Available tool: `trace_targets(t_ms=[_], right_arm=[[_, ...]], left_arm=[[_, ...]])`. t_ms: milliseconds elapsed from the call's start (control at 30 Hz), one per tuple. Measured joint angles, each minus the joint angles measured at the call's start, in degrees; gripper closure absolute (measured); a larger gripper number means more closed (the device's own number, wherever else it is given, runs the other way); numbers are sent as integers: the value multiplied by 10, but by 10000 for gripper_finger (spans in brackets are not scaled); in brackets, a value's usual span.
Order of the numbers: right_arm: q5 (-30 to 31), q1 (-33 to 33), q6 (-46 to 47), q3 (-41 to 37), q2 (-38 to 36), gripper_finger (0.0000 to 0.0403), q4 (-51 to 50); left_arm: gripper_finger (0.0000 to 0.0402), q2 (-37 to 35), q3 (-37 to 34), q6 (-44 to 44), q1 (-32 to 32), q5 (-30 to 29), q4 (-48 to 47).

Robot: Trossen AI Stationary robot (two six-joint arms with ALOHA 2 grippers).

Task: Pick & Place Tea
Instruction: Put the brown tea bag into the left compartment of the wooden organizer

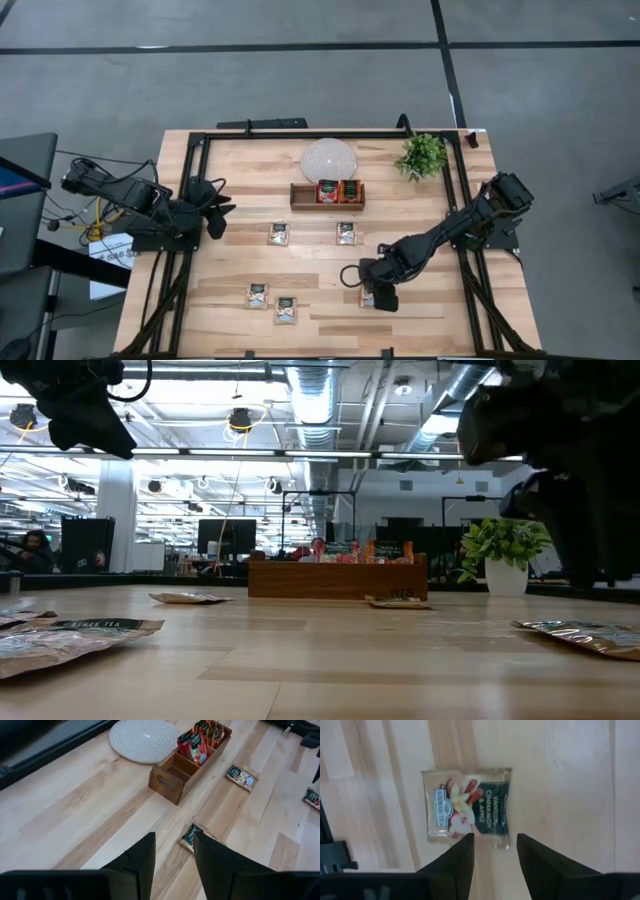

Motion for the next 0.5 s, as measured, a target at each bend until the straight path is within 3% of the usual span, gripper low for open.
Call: trace_targets(t_ms=[500], right_arm=[[-5,-1,32,7,73,268,28]], left_arm=[[278,0,0,14,0,9,-2]])
